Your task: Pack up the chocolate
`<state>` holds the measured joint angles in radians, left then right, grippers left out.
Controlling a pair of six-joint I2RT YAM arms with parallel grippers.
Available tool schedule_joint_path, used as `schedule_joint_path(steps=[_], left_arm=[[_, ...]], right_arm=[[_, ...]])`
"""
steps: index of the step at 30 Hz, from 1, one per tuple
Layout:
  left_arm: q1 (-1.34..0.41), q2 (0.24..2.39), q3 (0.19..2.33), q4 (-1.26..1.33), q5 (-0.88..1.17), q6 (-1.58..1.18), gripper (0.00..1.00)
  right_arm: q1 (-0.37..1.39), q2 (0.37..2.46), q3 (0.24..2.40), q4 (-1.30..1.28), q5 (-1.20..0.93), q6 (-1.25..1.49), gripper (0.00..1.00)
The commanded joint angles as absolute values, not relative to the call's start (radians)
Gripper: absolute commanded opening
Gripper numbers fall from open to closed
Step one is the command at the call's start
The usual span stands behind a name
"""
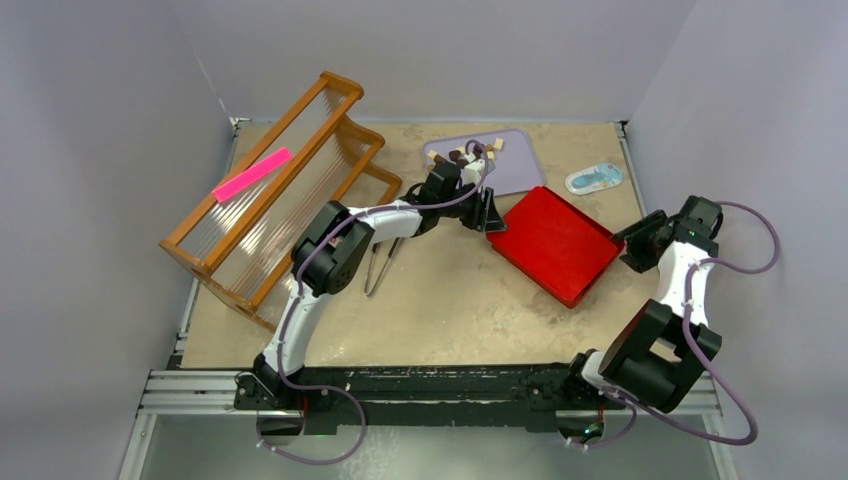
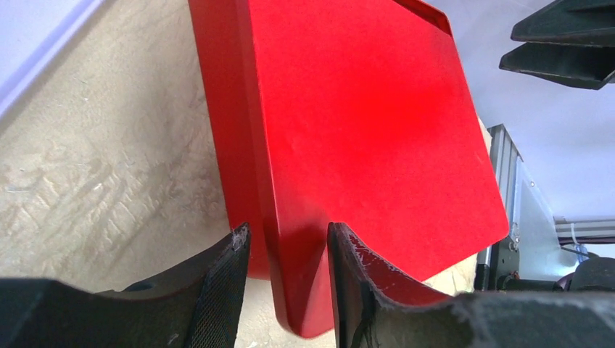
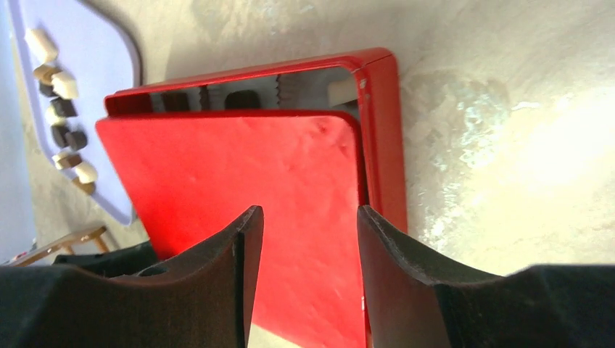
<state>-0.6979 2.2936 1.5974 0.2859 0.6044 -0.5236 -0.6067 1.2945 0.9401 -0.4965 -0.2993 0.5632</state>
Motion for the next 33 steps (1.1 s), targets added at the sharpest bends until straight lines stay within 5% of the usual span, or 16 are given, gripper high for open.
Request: schedule_joint_path(steps=[1,13,23,29,33], left_arm=[[-0.707,2.304,1.625,0.328,0.632,-0.552,0.42],[-0.711,2.306,1.628,0.316,0.567,-0.575,0.33],[-0.716,2.319,1.663,0.308,0.543,-0.594,0.25],[-0.717,2.311,1.687,0.216,0.459,-0.551,0.35],[-0.716,2.272,1.681,0.105,0.385,-0.496,0.43]], right_arm=[[-0.612,1.270,0.930,-0.530,-0.158,0.532,0.54],[-0.611,1.228,0.835,-0.540,-0.142,0.635,0.52],[-0.611,1.270,0.817,-0.461,-0.203,0.630,0.39],[-0.611,1.233,0.822,-0.449,-0.189,0.619,0.36],[-0.611,1.210,0.843,-0.487,-0.176,0.607,0.43]])
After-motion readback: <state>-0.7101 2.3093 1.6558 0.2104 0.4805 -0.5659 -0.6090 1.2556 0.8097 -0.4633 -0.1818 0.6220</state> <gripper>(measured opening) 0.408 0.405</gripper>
